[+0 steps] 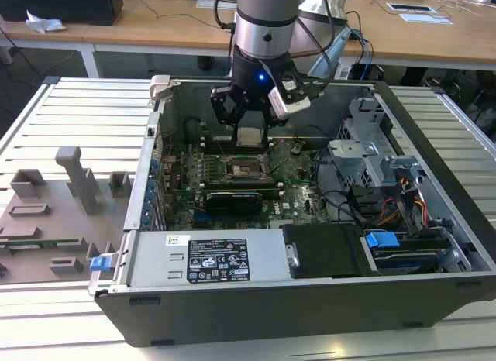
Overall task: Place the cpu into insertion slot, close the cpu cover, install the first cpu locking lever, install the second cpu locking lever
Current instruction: 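Place the cpu into insertion slot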
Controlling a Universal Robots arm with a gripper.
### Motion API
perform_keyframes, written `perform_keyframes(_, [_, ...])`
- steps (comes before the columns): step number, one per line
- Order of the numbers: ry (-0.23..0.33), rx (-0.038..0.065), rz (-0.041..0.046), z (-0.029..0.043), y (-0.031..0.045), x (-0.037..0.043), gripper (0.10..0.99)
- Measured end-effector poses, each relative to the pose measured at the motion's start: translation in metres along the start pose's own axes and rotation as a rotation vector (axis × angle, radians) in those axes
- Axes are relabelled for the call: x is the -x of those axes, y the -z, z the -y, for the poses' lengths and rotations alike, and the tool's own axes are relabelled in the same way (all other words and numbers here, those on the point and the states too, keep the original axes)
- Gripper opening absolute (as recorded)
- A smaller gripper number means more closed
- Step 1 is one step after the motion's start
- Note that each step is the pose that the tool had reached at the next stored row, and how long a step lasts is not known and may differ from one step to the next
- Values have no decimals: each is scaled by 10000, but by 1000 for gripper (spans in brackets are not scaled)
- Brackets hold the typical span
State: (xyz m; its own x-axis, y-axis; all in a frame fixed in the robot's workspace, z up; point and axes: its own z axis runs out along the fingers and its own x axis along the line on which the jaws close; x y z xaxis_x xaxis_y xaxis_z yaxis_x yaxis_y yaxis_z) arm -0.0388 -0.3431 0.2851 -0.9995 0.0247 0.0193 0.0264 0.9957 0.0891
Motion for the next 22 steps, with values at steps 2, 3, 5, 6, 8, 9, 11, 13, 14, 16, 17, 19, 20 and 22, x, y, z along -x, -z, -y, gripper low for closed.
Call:
perform_keyframes(2, [0,0,0,2,-20,0,545])
perform_keyframes(3, [0,1,0,3,-32,1,545])
perform_keyframes(5, [0,0,0,5,-60,1,545])
perform_keyframes(6, [0,0,0,7,-76,1,545])
perform_keyframes(8, [0,1,0,11,-122,2,545])
perform_keyframes(9, [0,0,0,14,-152,3,545])
perform_keyframes(11, [0,1,0,17,-191,4,545])
perform_keyframes(13, [0,-4,0,21,-235,5,545])
perform_keyframes(14, [-1,-12,1,22,-242,5,545])
perform_keyframes(16, [-6,-218,7,16,-248,5,545])
perform_keyframes(17, [-6,-362,9,9,-250,5,545])
perform_keyframes(19, [-13,-793,22,-31,-260,5,545])
perform_keyframes(20, [-14,-813,21,-56,-267,6,545])
perform_keyframes(22, [-11,-812,22,-98,-286,8,545])
